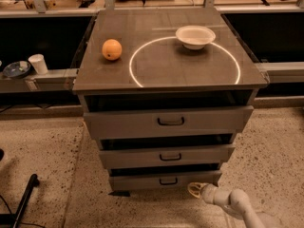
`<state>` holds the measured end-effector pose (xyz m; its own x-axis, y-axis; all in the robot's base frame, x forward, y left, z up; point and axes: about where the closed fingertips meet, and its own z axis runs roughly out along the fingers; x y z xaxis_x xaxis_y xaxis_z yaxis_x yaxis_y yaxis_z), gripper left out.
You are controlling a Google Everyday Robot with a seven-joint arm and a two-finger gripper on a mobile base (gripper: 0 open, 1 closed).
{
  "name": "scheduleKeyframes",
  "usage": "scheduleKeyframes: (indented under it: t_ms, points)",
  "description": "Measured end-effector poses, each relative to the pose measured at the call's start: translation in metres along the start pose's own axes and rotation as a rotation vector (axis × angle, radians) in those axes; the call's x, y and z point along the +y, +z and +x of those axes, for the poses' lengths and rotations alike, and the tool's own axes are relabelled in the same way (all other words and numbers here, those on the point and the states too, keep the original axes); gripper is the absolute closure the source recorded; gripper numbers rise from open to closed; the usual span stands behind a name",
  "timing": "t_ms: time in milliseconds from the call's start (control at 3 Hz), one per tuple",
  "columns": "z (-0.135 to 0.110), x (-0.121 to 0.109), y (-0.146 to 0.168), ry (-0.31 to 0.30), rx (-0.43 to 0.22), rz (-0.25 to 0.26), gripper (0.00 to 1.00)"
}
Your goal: Close bottom drawer
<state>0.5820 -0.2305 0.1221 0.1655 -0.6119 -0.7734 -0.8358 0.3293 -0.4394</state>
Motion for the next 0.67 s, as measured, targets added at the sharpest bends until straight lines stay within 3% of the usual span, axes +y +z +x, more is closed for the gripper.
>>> scheduleKeyframes:
  t_ms: [333, 667]
  points:
    - [-0.0012, 0.0281, -0.0372, -0.024, -0.021, -0.012, 0.43]
    - [-0.0008, 0.0285, -0.0379, -0.023, -0.020, -0.011, 0.20]
